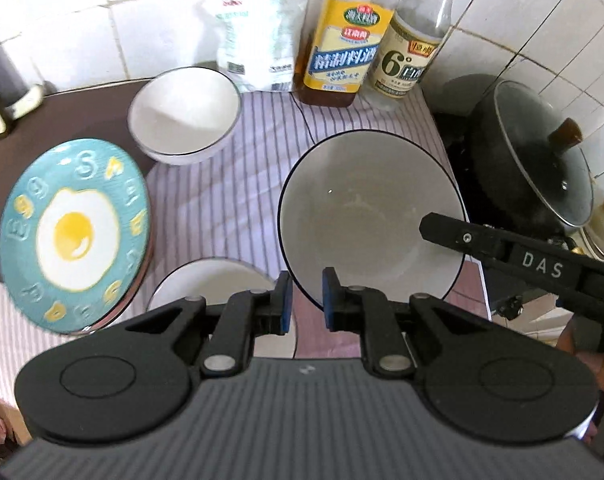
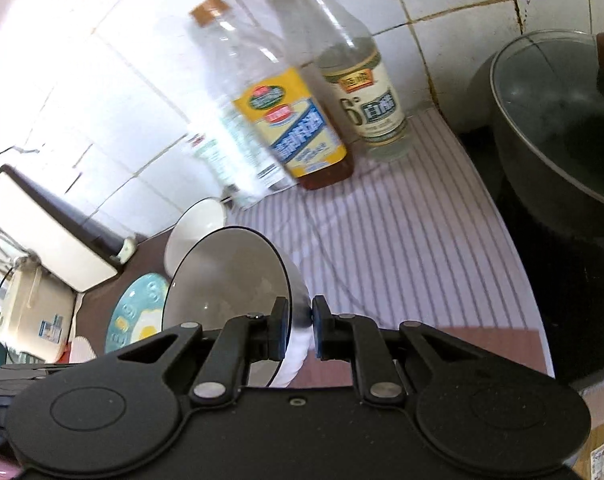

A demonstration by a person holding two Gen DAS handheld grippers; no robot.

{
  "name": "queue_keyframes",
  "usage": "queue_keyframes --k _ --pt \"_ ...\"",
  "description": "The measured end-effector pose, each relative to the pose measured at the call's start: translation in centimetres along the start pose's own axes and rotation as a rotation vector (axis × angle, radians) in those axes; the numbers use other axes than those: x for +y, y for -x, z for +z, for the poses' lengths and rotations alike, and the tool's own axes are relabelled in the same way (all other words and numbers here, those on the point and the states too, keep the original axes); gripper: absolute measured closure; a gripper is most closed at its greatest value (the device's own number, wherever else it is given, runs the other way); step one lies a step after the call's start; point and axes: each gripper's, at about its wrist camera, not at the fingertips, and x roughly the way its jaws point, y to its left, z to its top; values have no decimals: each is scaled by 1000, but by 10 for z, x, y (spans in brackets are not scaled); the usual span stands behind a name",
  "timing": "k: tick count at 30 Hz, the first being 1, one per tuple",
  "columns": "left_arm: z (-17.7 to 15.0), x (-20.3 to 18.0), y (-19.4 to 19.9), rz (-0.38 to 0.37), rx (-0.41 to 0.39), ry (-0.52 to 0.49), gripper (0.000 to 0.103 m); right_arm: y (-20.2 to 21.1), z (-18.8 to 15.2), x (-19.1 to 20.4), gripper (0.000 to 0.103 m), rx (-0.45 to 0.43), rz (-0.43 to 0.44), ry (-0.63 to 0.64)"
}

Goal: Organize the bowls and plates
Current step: 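Lift the bowl, lower it into the first bowl, open the left gripper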

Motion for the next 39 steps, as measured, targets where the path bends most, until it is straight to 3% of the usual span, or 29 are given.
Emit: queue_keyframes --k 9,19,28,33,39 --pt "-44 26 50 -9 -54 9 90 29 -33 44 86 9 4 24" --pt "-74 61 58 -11 -43 43 90 27 -67 75 86 38 1 15" --pt "-99 91 53 2 -28 70 90 13 -95 98 86 42 2 56" --pt "-100 108 40 -32 -17 119 89 -1 -95 106 86 57 -19 86" --pt "-91 106 19 -17 -12 98 88 -18 -86 110 86 73 -62 98"
